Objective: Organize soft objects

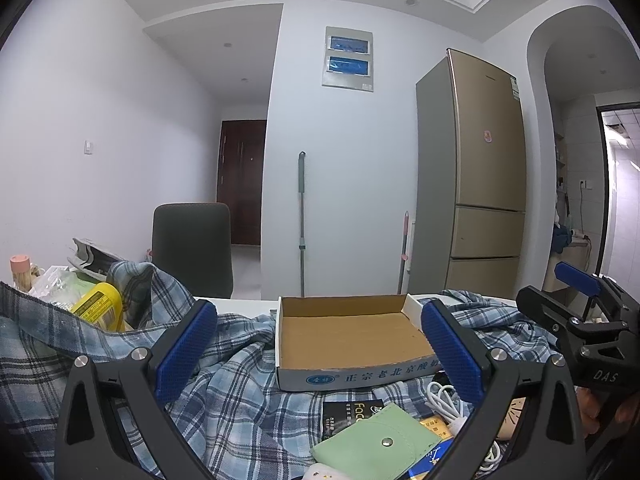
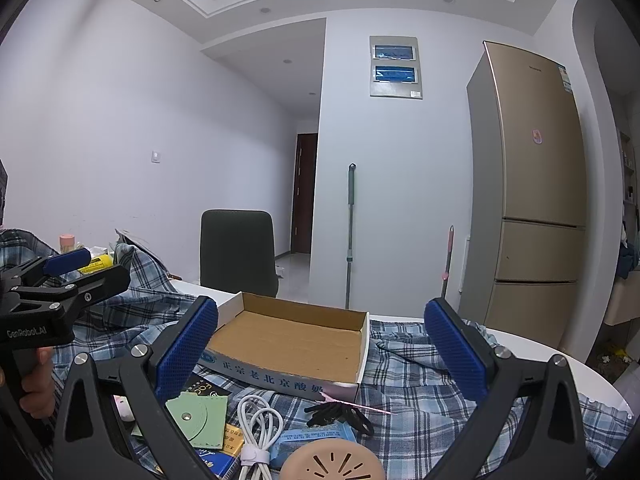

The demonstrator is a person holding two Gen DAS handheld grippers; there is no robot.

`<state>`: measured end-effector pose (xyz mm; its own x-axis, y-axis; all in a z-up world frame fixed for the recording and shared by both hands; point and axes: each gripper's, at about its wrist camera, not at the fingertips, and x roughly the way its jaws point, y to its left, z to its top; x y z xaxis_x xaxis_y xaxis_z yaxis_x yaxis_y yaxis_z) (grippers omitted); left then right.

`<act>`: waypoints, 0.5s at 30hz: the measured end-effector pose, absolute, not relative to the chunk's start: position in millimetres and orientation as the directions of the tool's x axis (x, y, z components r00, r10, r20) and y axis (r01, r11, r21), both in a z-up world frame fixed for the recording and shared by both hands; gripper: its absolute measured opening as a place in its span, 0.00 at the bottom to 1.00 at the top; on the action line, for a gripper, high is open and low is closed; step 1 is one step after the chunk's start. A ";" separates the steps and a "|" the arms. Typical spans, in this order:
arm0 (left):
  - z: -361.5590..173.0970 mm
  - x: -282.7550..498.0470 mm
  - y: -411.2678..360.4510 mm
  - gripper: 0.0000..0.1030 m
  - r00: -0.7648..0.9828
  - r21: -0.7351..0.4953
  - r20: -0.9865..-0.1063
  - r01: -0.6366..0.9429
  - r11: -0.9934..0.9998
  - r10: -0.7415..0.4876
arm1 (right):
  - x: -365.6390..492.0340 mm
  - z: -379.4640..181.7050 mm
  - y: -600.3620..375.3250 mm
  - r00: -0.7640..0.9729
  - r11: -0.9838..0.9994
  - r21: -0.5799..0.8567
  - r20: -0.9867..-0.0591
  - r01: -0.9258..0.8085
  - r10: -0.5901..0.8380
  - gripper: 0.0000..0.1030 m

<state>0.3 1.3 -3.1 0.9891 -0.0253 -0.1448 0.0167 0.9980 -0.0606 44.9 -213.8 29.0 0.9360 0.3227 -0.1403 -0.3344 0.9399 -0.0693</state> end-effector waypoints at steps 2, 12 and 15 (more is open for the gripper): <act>-2.6 0.0 0.9 1.00 0.989 -0.060 -0.145 0.017 0.998 -0.025 | 44.8 28.9 -213.7 0.936 0.940 -0.070 -0.140 -0.335 0.323 1.00; -3.2 0.1 2.0 1.00 0.989 -0.064 -0.143 0.015 0.998 -0.024 | 45.3 28.6 -213.7 0.936 0.940 -0.070 -0.141 -0.335 0.323 1.00; -2.9 0.3 2.0 1.00 0.989 -0.064 -0.144 0.014 0.998 -0.023 | 45.4 28.6 -213.8 0.936 0.940 -0.069 -0.140 -0.335 0.324 1.00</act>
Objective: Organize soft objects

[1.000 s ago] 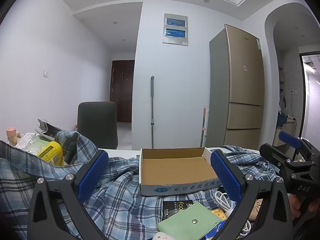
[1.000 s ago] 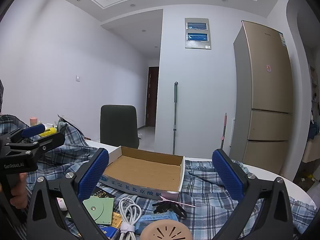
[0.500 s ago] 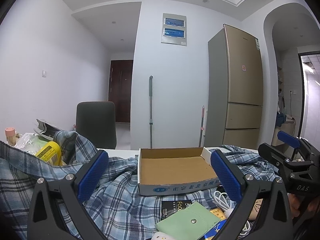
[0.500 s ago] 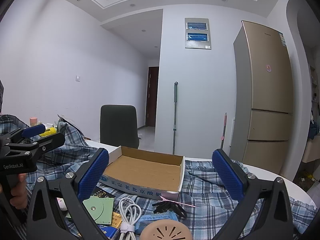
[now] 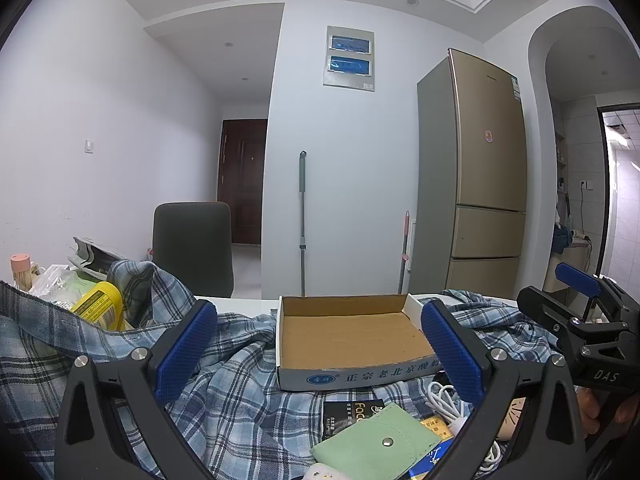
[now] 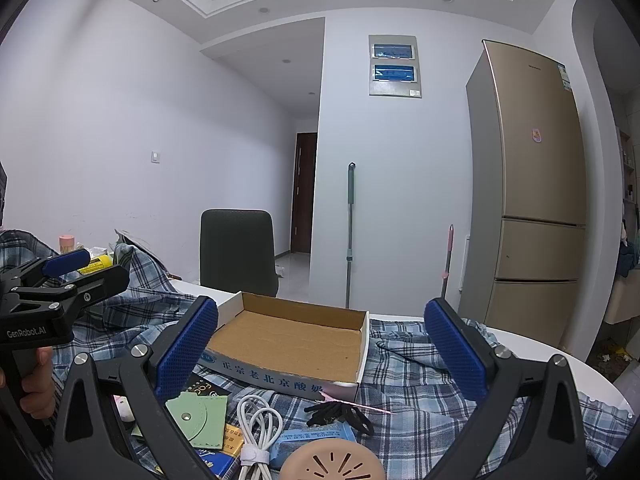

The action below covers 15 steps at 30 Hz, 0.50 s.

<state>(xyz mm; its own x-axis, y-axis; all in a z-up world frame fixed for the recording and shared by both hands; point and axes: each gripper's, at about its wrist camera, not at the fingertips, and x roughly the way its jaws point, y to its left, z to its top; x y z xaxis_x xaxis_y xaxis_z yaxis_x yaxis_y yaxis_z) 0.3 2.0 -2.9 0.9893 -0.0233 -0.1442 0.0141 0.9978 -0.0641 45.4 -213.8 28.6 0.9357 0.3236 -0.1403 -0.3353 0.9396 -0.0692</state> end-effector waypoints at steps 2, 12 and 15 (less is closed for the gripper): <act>-2.8 0.1 1.7 1.00 0.989 -0.065 -0.145 0.014 0.998 -0.023 | 45.5 28.6 -213.7 0.936 0.940 -0.069 -0.140 -0.335 0.323 1.00; -3.1 0.4 2.0 1.00 0.989 -0.065 -0.144 0.014 0.998 -0.024 | 46.2 27.8 -214.4 0.935 0.940 -0.065 -0.142 -0.336 0.324 1.00; -2.6 0.8 1.9 1.00 0.989 -0.063 -0.146 0.016 0.998 -0.025 | 47.3 27.7 -215.2 0.935 0.940 -0.063 -0.150 -0.335 0.323 1.00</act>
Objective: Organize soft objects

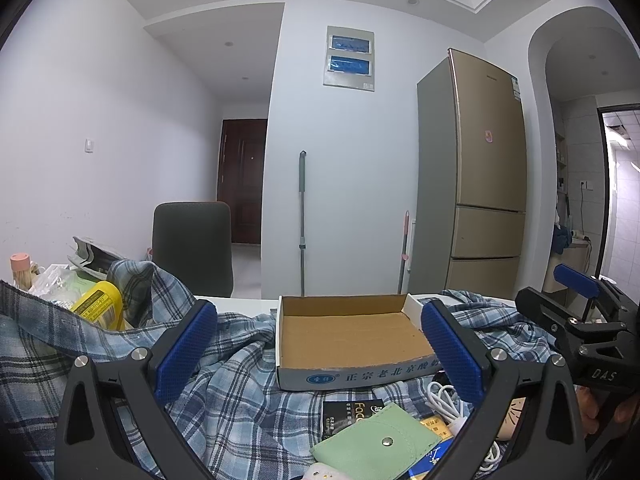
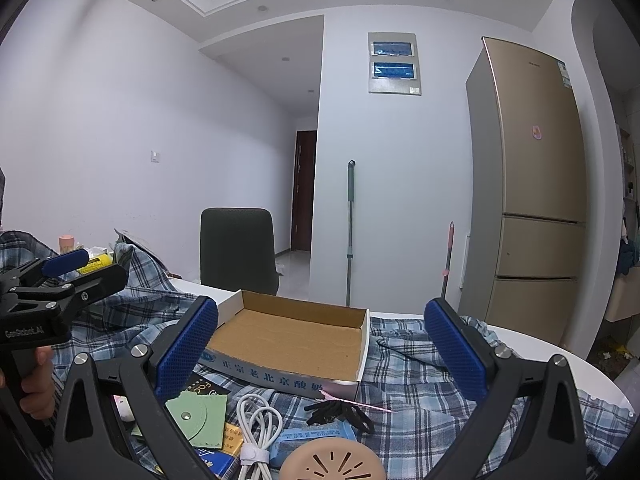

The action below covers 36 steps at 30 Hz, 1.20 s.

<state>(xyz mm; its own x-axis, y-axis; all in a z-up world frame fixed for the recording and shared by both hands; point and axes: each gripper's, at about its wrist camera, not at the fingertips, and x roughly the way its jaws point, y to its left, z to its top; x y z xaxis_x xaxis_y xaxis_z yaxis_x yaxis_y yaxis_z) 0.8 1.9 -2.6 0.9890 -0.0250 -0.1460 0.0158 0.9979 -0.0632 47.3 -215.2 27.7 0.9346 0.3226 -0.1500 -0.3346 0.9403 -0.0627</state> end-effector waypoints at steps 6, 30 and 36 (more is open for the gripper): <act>-4.3 4.8 0.2 1.00 0.984 -0.047 -0.177 -0.001 0.999 -0.007 | 49.2 26.9 -214.0 0.934 0.940 -0.067 -0.158 -0.334 0.321 1.00; -11.0 33.1 2.3 1.00 0.876 -0.137 -0.477 0.009 0.991 -0.074 | 98.7 35.0 -231.3 0.754 0.936 0.051 -0.578 -0.348 0.312 0.99; -24.2 43.1 -2.6 1.00 0.838 -0.128 -0.538 0.018 0.992 -0.084 | 122.2 -14.4 -226.5 0.573 0.930 0.064 -0.772 -0.361 0.276 0.86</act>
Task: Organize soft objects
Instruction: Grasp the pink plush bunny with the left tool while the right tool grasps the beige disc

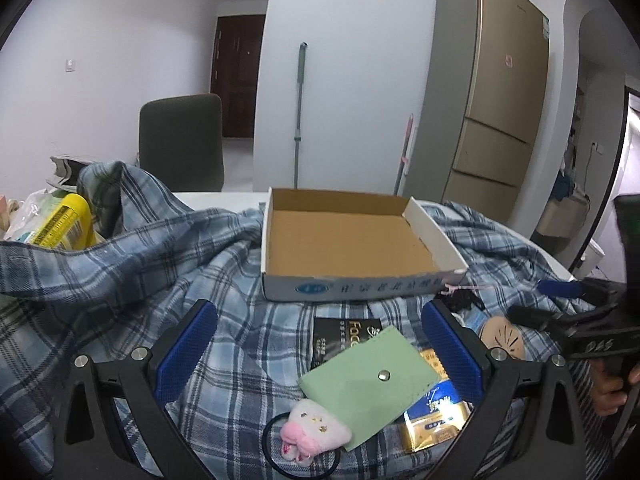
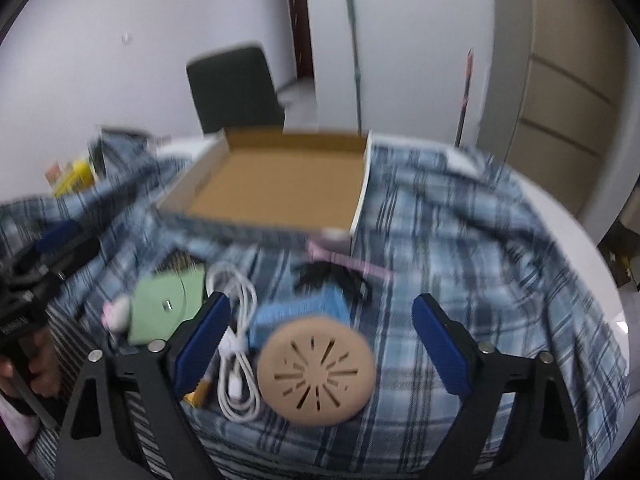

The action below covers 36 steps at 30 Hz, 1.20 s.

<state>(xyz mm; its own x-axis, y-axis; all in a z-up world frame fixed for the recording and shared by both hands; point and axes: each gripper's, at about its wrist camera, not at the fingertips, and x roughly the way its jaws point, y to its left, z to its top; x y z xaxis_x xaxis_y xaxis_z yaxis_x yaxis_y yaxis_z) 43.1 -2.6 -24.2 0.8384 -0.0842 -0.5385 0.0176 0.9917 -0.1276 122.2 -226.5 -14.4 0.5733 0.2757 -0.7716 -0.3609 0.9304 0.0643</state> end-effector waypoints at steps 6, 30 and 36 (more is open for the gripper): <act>-32.5 48.1 -7.3 1.00 0.826 -0.092 -0.559 0.021 0.996 -0.069 | 127.7 -50.4 -216.2 0.472 0.928 0.039 -0.853 -0.371 0.224 0.85; -15.2 40.4 -31.9 0.98 0.794 -0.091 -0.579 0.167 0.982 -0.188 | 102.9 16.2 -229.7 0.634 0.919 0.047 -0.710 -0.392 0.307 0.72; -20.7 48.9 -34.3 0.86 0.715 -0.085 -0.674 0.176 0.981 -0.187 | 104.4 19.2 -246.1 0.657 0.926 0.040 -0.693 -0.376 0.297 0.73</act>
<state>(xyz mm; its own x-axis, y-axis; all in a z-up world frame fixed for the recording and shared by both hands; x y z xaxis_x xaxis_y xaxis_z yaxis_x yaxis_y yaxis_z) 48.9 -34.3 -20.7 0.7150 -0.1869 -0.6737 0.1758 0.9807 -0.0855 104.4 -246.1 19.2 0.6568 0.2967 -0.6932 -0.3759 0.9258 0.0401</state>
